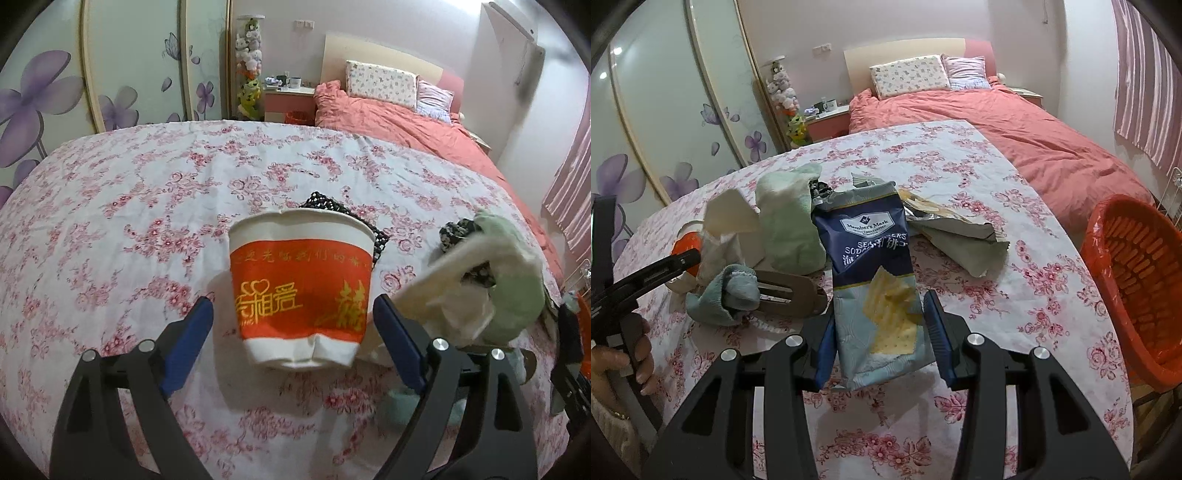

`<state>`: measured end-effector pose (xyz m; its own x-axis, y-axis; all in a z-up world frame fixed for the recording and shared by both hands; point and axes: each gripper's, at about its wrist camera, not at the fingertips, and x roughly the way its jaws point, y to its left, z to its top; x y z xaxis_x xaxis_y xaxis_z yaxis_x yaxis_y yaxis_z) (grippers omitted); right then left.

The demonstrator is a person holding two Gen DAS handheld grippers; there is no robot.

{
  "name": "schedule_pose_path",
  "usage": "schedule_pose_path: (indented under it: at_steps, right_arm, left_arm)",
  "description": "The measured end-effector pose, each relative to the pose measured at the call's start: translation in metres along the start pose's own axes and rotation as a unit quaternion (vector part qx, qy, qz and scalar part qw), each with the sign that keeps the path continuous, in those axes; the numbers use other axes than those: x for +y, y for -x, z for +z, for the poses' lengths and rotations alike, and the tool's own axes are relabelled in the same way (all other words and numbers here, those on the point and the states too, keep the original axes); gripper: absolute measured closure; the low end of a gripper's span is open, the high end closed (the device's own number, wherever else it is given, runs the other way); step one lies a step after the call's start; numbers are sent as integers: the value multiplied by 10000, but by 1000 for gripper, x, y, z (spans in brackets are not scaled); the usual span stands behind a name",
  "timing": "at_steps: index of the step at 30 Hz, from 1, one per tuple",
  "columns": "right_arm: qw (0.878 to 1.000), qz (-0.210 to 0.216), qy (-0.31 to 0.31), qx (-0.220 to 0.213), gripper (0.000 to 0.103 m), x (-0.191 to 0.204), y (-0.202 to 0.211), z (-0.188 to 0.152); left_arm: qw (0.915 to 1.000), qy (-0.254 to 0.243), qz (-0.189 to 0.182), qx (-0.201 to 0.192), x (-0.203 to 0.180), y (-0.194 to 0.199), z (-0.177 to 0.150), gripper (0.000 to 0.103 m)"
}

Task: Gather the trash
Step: 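Grasp the snack bag with the right tool while the left tool grasps the paper cup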

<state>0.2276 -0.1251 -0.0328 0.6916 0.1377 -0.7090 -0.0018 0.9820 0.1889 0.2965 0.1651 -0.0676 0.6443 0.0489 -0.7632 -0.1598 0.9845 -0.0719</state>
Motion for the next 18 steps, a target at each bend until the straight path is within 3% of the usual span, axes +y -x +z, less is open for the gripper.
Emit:
schedule_pose_path:
  at_steps: [7,13,18]
  right_arm:
    - [10000,20,-74,19,59,-6,0,1]
    - [9999,28,-128,39,59,-9,-1,1]
    - [9999,25,-151,18,59,-11,2,0]
  left_arm:
    - [9999,35,-54,141,-1,-11,2,17]
    - [9993,133,-292,215,1,-15,2,29]
    - [9995,60,-276,153,-1,-12,-1,30]
